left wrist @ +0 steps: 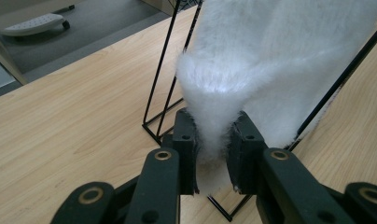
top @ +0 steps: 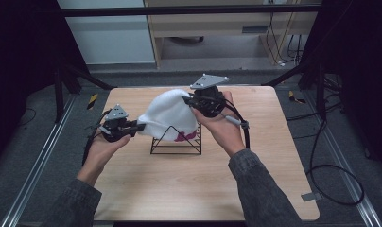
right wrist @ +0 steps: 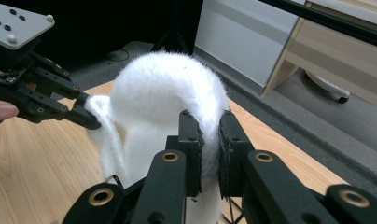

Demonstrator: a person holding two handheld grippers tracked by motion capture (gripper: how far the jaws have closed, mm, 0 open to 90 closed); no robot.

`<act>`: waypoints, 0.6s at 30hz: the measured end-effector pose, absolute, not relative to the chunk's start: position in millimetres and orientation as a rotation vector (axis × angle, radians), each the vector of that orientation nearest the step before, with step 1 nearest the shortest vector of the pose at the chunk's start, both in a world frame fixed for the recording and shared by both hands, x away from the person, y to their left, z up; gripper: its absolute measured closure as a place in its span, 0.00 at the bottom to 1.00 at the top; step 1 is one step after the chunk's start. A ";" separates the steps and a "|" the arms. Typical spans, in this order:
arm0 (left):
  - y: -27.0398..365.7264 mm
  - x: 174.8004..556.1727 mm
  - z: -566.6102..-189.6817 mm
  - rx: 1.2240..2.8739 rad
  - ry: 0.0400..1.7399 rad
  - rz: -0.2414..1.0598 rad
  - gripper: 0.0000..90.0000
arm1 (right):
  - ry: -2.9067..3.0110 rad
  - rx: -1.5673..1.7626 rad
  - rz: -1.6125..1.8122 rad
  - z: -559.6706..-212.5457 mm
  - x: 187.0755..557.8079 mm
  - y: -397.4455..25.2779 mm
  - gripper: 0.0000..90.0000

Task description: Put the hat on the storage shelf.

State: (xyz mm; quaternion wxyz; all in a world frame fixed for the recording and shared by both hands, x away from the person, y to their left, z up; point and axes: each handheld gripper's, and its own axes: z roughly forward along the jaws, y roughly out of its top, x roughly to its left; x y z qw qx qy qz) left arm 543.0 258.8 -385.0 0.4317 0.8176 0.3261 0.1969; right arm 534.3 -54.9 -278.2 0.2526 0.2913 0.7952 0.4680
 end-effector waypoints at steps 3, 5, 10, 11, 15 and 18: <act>258.8 542.8 -389.0 2.045 0.806 0.473 0.83 | 2.134 0.799 1.263 -281.0 534.1 -55.4 0.92; 258.7 542.4 -391.7 2.051 0.809 0.468 0.83 | 2.141 0.806 1.267 -283.4 534.6 -54.9 0.92; 258.5 541.4 -399.3 2.061 0.808 0.452 0.83 | 2.156 0.808 1.257 -287.6 536.6 -51.8 0.92; 258.7 541.3 -400.8 2.062 0.808 0.449 0.83 | 2.161 0.804 1.256 -287.7 536.8 -51.2 0.92; 258.1 540.9 -408.8 2.075 0.813 0.430 0.83 | 2.191 0.794 1.259 -288.7 537.5 -48.2 0.92; 256.9 540.4 -412.9 2.092 0.811 0.426 0.83 | 2.209 0.785 1.253 -290.9 537.6 -45.7 0.92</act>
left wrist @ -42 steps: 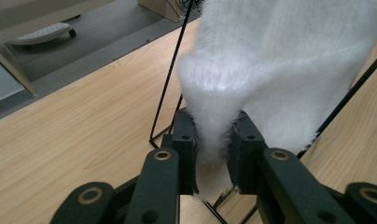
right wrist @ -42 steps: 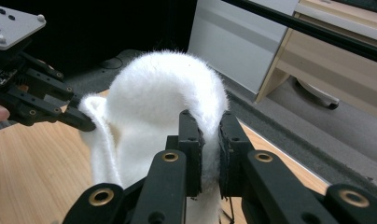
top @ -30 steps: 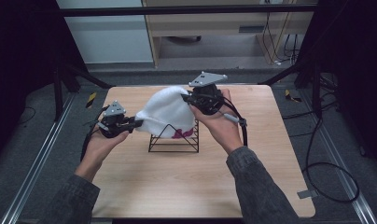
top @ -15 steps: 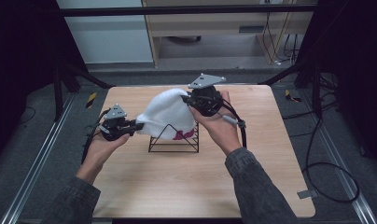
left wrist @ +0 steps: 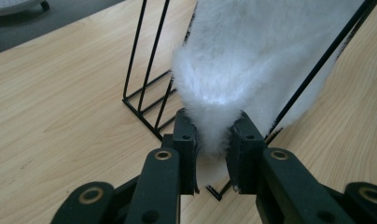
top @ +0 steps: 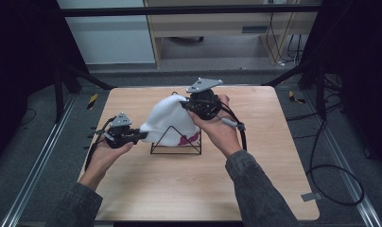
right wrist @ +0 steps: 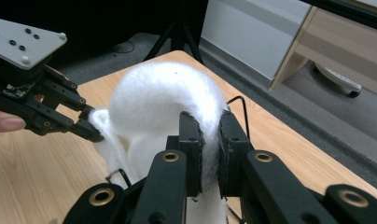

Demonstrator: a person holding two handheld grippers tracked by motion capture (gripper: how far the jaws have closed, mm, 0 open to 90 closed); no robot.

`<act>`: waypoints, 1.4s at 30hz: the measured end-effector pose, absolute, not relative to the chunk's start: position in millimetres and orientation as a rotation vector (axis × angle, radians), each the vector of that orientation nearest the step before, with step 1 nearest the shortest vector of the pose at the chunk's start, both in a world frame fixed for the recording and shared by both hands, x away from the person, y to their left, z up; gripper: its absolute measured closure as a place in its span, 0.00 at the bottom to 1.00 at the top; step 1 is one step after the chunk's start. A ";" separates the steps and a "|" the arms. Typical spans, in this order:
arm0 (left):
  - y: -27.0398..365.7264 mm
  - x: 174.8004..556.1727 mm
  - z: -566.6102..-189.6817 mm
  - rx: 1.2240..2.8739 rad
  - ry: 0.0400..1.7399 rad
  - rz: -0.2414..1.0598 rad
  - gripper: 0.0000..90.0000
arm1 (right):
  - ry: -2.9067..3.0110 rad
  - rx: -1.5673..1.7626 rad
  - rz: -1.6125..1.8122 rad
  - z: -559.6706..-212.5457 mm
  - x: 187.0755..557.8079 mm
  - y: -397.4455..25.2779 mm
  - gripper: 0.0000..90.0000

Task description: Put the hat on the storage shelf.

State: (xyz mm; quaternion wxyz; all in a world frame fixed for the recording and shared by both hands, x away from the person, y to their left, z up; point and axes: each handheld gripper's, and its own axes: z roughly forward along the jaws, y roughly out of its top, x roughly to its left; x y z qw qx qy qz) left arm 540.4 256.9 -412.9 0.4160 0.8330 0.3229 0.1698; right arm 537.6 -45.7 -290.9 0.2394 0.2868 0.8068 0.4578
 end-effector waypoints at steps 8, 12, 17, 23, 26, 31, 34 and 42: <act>259.4 539.4 -416.0 2.106 0.796 0.422 0.84 | 2.220 0.793 1.269 -295.4 535.1 -45.0 0.92; 264.3 541.7 -422.0 2.097 0.801 0.394 0.84 | 2.229 0.802 1.277 -299.2 536.3 -45.3 0.92; 266.2 541.2 -428.1 2.105 0.814 0.391 0.85 | 2.247 0.800 1.274 -304.0 536.9 -40.8 0.92; 265.3 541.4 -432.8 2.113 0.826 0.394 0.85 | 2.261 0.795 1.268 -305.5 536.8 -35.5 0.92; 266.9 541.8 -435.8 2.115 0.834 0.392 0.85 | 2.274 0.789 1.261 -306.8 536.7 -32.1 0.92; 267.9 540.1 -438.4 2.121 0.832 0.390 0.86 | 2.287 0.786 1.252 -309.9 536.8 -29.1 0.91; 269.2 539.6 -440.0 2.121 0.833 0.387 0.87 | 2.293 0.789 1.246 -312.6 536.6 -28.6 0.91; 268.5 539.2 -444.5 2.136 0.842 0.378 0.91 | 2.308 0.789 1.247 -317.9 535.3 -26.5 0.91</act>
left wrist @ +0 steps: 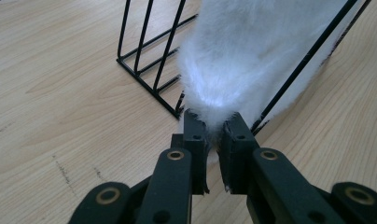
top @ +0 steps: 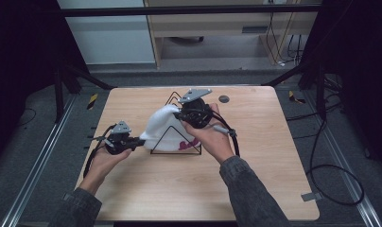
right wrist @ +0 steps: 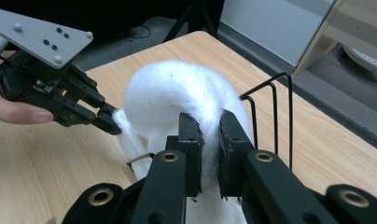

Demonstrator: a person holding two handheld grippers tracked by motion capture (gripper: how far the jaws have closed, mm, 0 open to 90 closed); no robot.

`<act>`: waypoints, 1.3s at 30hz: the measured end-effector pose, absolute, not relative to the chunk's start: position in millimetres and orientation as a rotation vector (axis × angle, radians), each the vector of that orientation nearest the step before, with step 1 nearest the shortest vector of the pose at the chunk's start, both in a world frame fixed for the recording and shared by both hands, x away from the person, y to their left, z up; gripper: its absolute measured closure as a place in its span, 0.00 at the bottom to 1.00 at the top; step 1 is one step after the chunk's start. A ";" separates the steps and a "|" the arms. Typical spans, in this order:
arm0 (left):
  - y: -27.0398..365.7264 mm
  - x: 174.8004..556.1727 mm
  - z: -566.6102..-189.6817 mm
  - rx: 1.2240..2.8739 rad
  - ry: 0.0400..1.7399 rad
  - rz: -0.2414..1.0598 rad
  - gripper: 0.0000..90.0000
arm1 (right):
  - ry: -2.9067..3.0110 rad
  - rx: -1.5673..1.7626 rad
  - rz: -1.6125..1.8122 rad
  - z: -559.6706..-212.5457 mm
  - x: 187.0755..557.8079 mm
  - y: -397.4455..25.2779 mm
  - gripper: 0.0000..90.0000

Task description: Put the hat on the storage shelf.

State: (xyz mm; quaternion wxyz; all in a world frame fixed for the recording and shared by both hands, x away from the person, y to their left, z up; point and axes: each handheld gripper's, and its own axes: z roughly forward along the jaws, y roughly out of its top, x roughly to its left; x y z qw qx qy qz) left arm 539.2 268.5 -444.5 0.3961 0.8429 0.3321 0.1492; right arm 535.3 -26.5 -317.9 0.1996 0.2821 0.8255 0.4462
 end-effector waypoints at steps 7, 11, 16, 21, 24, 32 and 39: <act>268.1 540.0 -448.5 2.136 0.851 0.370 0.91 | 2.317 0.791 1.256 -321.2 536.4 -24.9 0.91; 267.7 541.9 -452.9 2.145 0.863 0.363 0.91 | 2.332 0.794 1.242 -324.4 536.9 -22.9 0.90; 265.6 543.8 -456.3 2.153 0.871 0.361 0.91 | 2.344 0.812 1.227 -330.5 539.2 -22.5 0.89; 266.0 546.3 -458.0 2.151 0.883 0.359 0.91 | 2.353 0.845 1.200 -334.9 542.3 -24.2 0.88; 265.5 547.1 -458.4 2.151 0.885 0.362 0.90 | 2.351 0.866 1.174 -338.0 545.2 -25.6 0.86; 265.5 541.6 -453.0 2.136 0.891 0.378 0.81 | 2.337 0.901 1.156 -337.3 545.8 -29.4 0.73; 276.0 525.5 -444.4 2.078 0.896 0.454 0.61 | 2.338 0.877 1.151 -333.2 523.4 -37.9 0.55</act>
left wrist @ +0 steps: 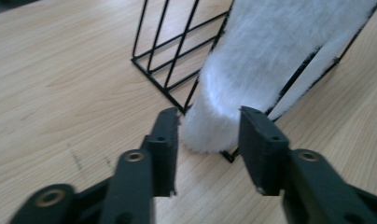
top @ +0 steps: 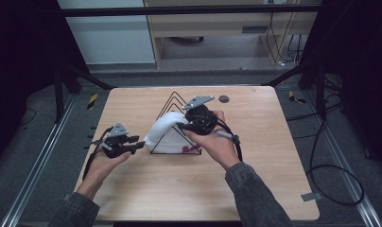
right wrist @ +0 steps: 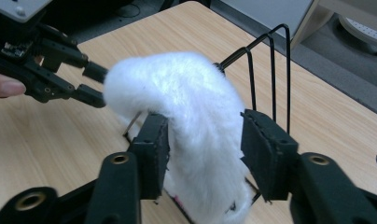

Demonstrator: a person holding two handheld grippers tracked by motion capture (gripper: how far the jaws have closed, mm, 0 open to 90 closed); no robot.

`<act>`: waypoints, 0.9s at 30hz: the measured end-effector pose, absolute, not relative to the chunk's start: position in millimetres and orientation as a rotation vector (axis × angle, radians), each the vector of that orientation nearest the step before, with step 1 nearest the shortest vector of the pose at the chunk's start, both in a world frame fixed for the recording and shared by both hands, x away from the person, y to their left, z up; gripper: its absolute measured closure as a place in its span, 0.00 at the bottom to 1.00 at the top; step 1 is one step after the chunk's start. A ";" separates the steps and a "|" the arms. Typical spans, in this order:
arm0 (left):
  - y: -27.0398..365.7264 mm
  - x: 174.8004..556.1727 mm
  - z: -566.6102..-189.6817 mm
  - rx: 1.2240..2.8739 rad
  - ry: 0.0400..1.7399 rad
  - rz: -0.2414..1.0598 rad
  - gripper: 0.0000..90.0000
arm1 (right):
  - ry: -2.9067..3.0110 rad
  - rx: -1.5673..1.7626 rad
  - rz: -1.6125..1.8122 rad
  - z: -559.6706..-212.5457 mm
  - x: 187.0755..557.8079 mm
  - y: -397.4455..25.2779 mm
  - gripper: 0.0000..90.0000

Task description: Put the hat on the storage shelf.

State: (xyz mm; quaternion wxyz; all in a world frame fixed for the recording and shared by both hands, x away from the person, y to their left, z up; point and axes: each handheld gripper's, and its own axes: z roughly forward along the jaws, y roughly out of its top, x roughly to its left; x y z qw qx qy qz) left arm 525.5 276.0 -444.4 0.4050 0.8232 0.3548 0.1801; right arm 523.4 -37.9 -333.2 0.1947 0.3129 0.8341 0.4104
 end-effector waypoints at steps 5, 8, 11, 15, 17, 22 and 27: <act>283.2 516.6 -444.2 2.056 0.892 0.473 0.29 | 2.306 0.889 1.200 -331.9 511.0 -50.4 0.44; 286.0 510.8 -446.6 2.063 0.858 0.456 0.12 | 2.293 0.886 1.220 -331.0 503.7 -55.0 0.38; 286.6 505.6 -448.7 2.073 0.892 0.483 0.10 | 2.264 0.884 1.219 -330.4 498.8 -58.4 0.31; 285.8 499.7 -458.2 2.105 0.948 0.500 0.07 | 2.234 0.899 1.228 -331.9 497.4 -66.3 0.23; 283.3 496.9 -466.6 2.134 0.960 0.494 0.07 | 2.216 0.908 1.232 -333.1 497.4 -72.2 0.19; 281.6 492.2 -480.9 2.187 0.989 0.478 0.06 | 2.183 0.907 1.202 -332.5 494.4 -88.8 0.11; 281.8 492.1 -489.9 2.179 1.037 0.470 0.08 | 2.178 0.934 1.203 -333.8 491.1 -110.5 0.08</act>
